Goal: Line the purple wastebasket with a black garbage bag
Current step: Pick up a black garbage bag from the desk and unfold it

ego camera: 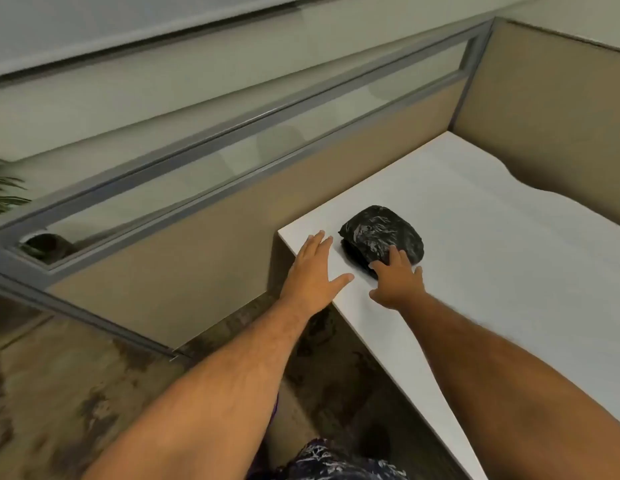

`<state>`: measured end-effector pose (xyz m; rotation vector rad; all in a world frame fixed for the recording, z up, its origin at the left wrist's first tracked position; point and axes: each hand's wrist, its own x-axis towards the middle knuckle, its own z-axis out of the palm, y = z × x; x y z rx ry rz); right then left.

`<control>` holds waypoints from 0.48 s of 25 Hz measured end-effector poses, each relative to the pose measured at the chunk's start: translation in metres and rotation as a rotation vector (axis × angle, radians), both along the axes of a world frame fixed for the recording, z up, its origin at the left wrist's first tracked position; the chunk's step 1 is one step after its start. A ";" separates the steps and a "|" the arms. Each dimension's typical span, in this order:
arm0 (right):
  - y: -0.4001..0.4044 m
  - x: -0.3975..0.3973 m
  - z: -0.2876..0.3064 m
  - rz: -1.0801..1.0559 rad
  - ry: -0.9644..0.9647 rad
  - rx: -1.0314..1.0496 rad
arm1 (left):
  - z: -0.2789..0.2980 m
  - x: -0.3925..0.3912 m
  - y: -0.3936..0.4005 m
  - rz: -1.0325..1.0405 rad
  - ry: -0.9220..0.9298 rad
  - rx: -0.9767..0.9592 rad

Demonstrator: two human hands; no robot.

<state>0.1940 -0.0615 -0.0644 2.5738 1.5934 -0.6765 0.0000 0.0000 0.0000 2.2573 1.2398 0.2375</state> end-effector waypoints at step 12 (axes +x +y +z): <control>-0.001 0.044 -0.010 0.006 0.086 0.083 | -0.006 0.018 -0.017 0.074 -0.040 -0.184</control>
